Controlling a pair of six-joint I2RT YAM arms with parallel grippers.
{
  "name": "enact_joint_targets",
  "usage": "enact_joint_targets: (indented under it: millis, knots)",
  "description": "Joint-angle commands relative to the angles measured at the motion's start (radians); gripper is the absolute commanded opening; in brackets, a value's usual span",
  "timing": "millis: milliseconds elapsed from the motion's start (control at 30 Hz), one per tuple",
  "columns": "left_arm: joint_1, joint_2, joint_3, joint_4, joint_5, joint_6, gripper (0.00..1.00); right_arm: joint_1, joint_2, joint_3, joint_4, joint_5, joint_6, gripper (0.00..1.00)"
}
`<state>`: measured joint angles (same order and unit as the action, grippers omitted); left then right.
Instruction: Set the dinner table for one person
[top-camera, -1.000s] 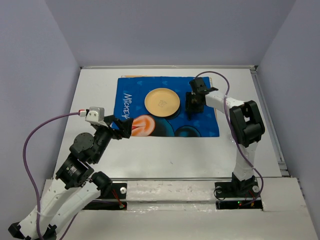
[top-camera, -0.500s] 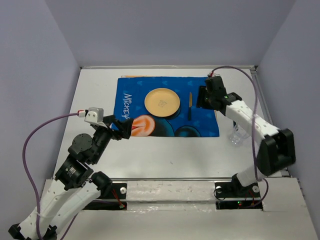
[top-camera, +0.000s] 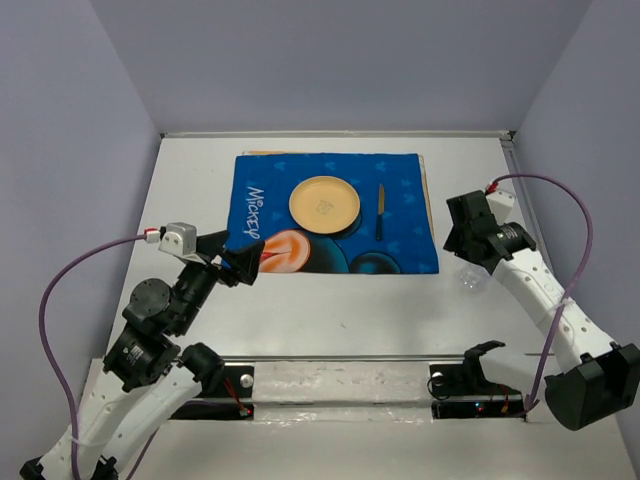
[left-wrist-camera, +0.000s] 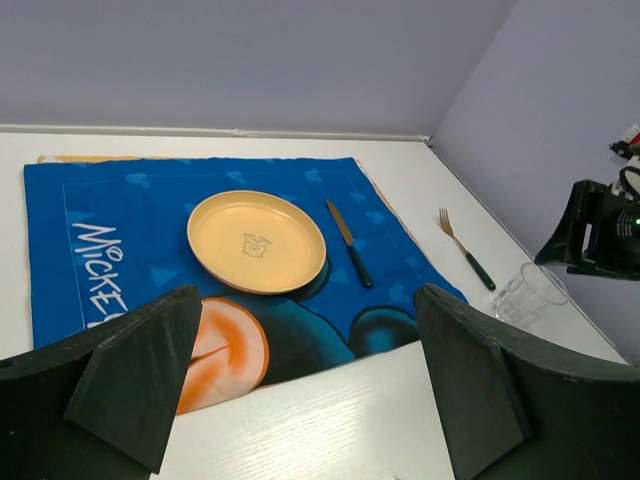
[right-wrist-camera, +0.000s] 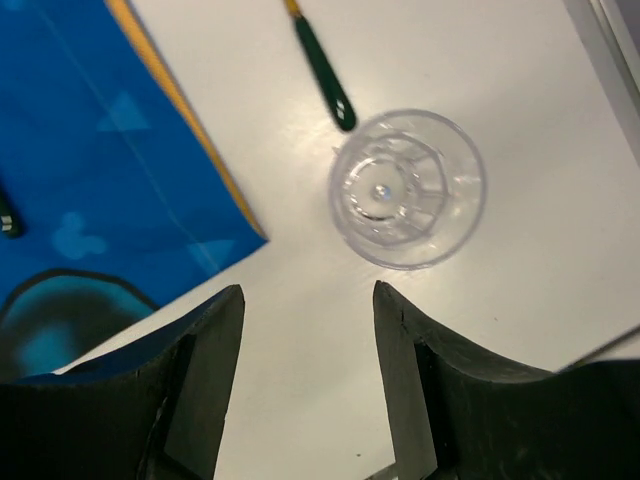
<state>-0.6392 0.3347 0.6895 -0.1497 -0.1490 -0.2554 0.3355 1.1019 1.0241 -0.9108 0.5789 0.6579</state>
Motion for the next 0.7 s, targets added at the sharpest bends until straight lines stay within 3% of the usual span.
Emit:
enact_joint_targets:
  millis: [0,100,333,600,667]
  knots:
    - [-0.004,-0.040,-0.011,0.049,0.011,0.018,0.99,-0.041,0.006,-0.047,-0.067,0.058,0.089,0.60]
    - [-0.013,-0.056,-0.011,0.044,-0.007,0.016,0.99,-0.108,0.045,-0.084,0.009,-0.028,0.039,0.60]
    - [-0.034,-0.069,-0.011,0.041,-0.011,0.016,0.99,-0.121,0.098,-0.130,0.187,-0.119,-0.032,0.57]
    - [-0.036,-0.060,-0.010,0.039,-0.012,0.021,0.99,-0.173,0.234,-0.101,0.239,-0.106,-0.098,0.43]
    - [-0.036,-0.057,-0.010,0.039,-0.014,0.021,0.99,-0.173,0.249,-0.081,0.243,-0.090,-0.107,0.31]
